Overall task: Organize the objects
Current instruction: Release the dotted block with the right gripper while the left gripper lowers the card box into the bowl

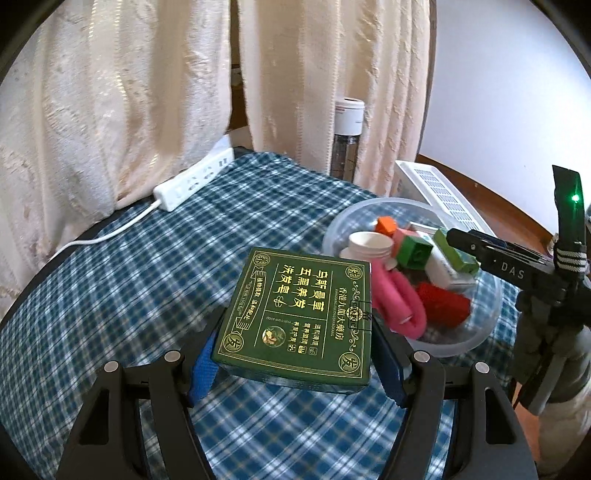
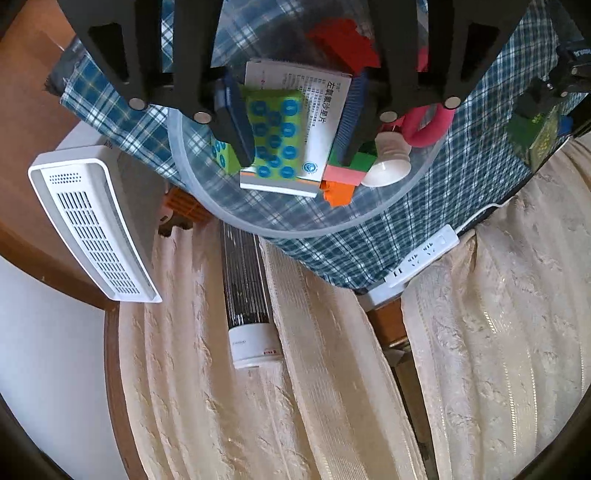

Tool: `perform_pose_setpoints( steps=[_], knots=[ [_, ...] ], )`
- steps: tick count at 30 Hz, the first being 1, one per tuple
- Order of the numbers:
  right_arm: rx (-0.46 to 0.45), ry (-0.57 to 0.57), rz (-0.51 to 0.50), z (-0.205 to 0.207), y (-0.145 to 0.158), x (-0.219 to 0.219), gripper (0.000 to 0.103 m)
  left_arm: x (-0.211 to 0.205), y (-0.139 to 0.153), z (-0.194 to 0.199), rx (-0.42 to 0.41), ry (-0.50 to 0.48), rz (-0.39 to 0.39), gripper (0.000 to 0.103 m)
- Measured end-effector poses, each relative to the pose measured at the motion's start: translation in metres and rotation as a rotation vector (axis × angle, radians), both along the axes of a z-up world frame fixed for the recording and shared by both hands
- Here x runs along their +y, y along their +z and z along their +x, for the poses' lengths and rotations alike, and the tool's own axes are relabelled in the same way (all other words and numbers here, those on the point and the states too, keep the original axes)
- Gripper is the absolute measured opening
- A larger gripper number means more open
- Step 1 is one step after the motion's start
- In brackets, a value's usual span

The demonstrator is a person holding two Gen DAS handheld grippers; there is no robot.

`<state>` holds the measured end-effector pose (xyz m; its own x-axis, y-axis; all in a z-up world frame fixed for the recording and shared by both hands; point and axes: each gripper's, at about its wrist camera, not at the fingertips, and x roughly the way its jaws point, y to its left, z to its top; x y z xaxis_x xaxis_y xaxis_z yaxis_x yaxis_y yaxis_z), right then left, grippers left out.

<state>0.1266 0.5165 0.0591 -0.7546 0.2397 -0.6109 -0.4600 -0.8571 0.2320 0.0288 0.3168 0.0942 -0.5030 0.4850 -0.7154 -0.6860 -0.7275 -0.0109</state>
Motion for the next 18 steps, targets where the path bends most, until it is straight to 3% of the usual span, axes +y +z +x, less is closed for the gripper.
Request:
perform_pose_setpoints(
  steps=[6, 12, 18],
  knots=[
    [0.027, 0.005, 0.042, 0.012, 0.005, -0.003, 0.051, 0.025, 0.0, 0.003, -0.006, -0.042, -0.005, 0.073],
    [0.06, -0.001, 0.072, 0.027, 0.01, -0.008, 0.058, 0.051, -0.002, 0.007, -0.013, -0.082, -0.014, 0.073],
    [0.082, 0.003, 0.04, 0.037, 0.01, -0.005, 0.058, 0.077, -0.007, 0.008, -0.021, -0.114, -0.029, 0.073]
  ],
)
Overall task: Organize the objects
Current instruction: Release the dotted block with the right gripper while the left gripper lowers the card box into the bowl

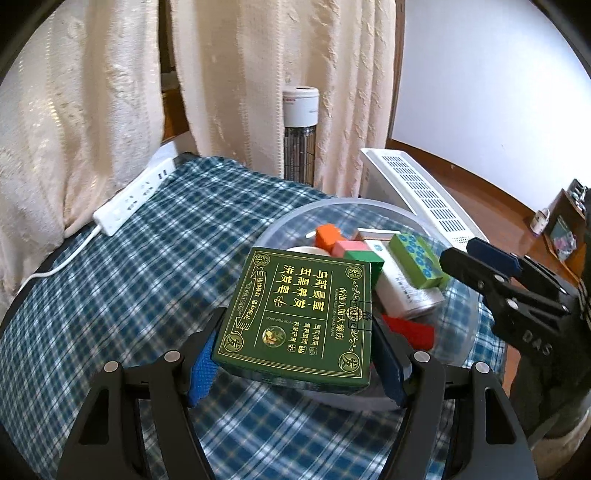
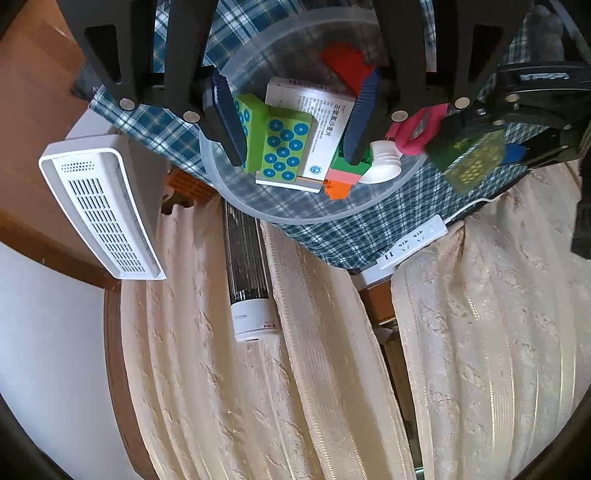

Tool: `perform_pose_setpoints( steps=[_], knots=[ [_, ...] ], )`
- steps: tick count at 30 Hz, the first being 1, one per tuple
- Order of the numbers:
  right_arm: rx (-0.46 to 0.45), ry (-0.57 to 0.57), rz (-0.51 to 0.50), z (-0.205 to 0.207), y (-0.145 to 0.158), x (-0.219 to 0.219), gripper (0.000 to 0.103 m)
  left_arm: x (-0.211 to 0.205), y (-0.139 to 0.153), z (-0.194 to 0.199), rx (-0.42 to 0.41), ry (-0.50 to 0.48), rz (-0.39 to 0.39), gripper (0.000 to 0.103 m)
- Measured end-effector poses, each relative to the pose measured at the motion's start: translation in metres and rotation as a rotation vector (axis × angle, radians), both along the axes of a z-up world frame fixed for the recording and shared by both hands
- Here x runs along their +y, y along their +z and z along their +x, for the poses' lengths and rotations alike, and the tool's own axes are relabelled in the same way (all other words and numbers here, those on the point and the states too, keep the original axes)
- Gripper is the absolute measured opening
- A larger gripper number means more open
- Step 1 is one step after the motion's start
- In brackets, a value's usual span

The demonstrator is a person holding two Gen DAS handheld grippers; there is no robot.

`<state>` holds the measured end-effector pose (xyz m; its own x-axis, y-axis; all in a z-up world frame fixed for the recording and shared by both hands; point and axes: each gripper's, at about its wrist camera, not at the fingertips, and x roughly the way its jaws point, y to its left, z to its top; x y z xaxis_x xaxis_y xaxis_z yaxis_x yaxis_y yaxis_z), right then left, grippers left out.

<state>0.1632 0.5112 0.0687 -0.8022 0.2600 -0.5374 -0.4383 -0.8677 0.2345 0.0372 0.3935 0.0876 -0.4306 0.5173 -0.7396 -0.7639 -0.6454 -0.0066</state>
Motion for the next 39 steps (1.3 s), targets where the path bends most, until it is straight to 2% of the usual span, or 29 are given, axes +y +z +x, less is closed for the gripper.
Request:
perform_pose_setpoints(
  steps=[8, 16, 21, 24, 29, 39],
  knots=[
    [0.015, -0.036, -0.023, 0.011, 0.001, 0.014, 0.058, 0.029, -0.011, -0.003, -0.019, -0.028, -0.029, 0.073],
    [0.007, -0.051, -0.032, 0.016, -0.004, 0.018, 0.058, 0.041, -0.023, -0.007, -0.041, -0.031, -0.05, 0.073],
    [0.004, -0.058, -0.028, 0.02, -0.003, 0.014, 0.058, 0.037, -0.022, -0.004, -0.076, -0.04, -0.022, 0.075],
    [0.005, -0.062, -0.023, 0.022, -0.002, 0.013, 0.065, 0.032, -0.019, -0.003, -0.085, -0.025, -0.008, 0.078],
    [0.01, -0.073, -0.033, 0.031, -0.001, 0.01, 0.09, 0.017, -0.009, 0.0, -0.088, -0.003, 0.032, 0.078],
    [-0.001, -0.064, -0.002, 0.043, 0.007, -0.017, 0.099, -0.014, 0.012, 0.019, -0.057, 0.0, 0.095, 0.078]
  ],
)
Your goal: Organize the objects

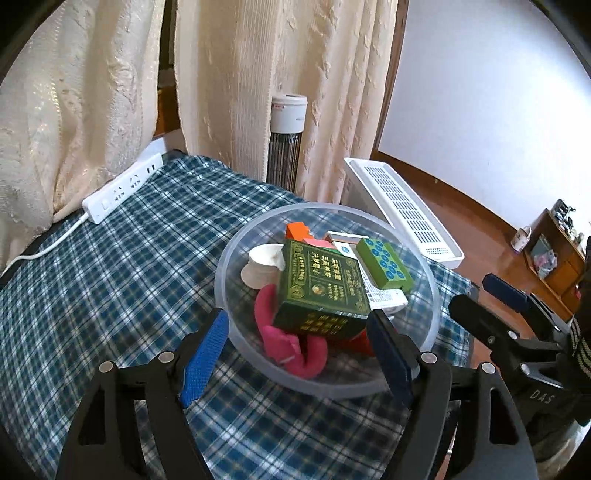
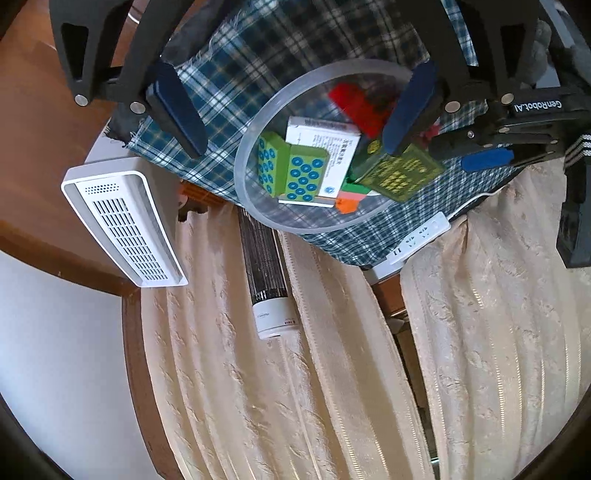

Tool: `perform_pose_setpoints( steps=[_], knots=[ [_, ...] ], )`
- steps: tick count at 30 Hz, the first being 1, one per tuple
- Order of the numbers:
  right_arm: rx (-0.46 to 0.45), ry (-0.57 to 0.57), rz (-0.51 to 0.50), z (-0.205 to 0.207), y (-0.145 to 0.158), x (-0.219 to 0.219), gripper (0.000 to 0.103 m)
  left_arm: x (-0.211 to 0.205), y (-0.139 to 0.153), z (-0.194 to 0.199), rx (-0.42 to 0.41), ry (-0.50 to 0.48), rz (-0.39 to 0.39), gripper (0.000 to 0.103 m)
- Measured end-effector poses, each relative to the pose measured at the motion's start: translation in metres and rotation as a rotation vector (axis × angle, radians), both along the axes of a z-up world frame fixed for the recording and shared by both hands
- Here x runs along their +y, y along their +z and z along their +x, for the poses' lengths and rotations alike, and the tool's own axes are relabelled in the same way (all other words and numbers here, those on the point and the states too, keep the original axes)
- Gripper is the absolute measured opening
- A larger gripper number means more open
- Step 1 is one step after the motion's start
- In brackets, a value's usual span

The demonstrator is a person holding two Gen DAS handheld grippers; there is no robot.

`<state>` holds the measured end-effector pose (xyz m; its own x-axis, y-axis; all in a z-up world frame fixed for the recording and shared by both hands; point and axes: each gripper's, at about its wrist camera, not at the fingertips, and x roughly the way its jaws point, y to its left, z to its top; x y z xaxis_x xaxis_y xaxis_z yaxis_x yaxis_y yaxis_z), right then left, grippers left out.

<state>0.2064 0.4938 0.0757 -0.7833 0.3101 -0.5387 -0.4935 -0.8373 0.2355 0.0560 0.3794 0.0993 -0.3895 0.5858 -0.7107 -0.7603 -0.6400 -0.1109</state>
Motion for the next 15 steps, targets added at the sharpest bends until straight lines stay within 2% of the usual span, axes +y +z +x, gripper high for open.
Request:
perform_pose_setpoints(
  steps=[3, 7, 15],
  knots=[
    [-0.014, 0.007, 0.017, 0.003, 0.001, -0.011, 0.102, -0.009, 0.004, 0.005, 0.03, 0.017, 0.001, 0.078],
    [-0.043, 0.017, 0.044, 0.003, 0.001, -0.027, 0.102, -0.024, 0.007, 0.01, 0.064, 0.046, 0.007, 0.078],
    [-0.1, 0.006, 0.072, 0.005, -0.006, -0.059, 0.102, -0.054, -0.001, 0.014, 0.033, 0.084, 0.013, 0.081]
  ],
)
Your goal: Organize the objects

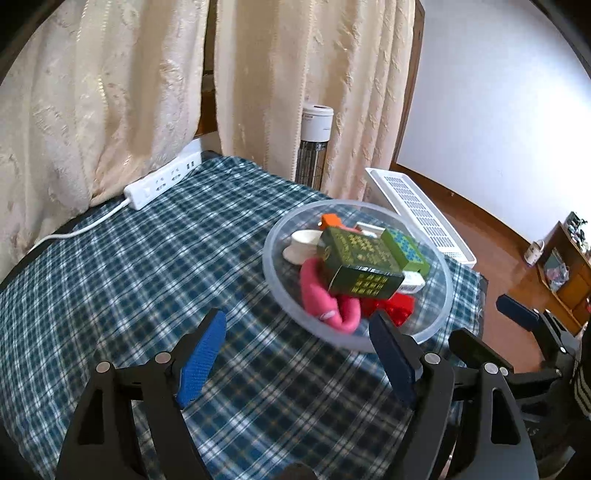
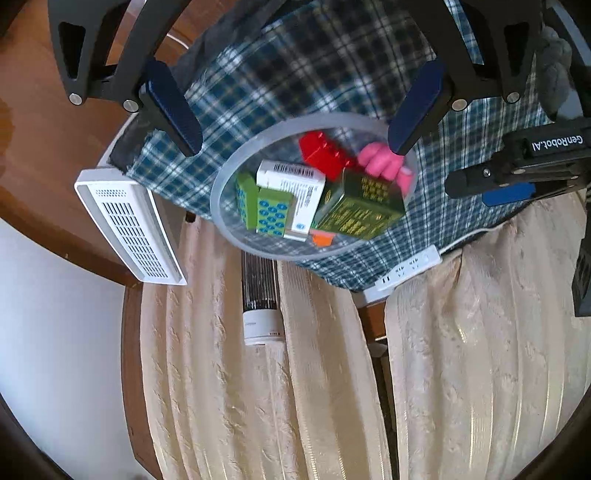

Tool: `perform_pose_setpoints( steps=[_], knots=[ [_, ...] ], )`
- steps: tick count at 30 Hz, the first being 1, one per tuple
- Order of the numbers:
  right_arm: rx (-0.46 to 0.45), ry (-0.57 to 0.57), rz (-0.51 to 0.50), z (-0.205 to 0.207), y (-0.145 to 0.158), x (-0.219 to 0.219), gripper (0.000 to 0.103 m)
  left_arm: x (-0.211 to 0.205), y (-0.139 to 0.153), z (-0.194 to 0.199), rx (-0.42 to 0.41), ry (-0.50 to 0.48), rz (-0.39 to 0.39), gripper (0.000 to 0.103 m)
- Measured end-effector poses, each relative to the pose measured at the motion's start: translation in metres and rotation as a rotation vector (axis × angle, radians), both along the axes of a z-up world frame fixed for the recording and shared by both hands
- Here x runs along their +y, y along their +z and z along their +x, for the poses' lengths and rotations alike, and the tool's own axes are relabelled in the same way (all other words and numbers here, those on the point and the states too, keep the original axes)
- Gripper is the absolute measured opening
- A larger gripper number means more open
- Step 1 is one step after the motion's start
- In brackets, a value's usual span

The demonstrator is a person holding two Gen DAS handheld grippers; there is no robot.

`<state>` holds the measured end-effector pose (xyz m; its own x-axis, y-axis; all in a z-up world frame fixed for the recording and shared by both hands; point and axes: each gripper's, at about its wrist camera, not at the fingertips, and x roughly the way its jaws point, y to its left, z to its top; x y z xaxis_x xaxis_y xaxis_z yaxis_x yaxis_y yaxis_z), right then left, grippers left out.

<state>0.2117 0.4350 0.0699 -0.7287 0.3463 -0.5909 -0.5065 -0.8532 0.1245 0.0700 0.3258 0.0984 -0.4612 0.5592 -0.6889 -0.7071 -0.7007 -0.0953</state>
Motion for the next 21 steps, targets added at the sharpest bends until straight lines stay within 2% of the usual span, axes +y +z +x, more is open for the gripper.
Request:
perform_pose_setpoints(
  steps=[5, 10, 21],
  knots=[
    [-0.036, -0.005, 0.014, 0.0, -0.001, -0.017, 0.102, -0.01, 0.001, 0.003, 0.019, 0.02, -0.012, 0.081],
    [-0.064, -0.025, 0.029, 0.001, 0.0, -0.025, 0.102, -0.017, 0.008, 0.007, 0.066, 0.069, -0.021, 0.097],
    [-0.071, -0.033, 0.076, 0.007, 0.003, -0.035, 0.102, -0.018, 0.008, 0.017, 0.119, 0.117, -0.096, 0.097]
  ],
)
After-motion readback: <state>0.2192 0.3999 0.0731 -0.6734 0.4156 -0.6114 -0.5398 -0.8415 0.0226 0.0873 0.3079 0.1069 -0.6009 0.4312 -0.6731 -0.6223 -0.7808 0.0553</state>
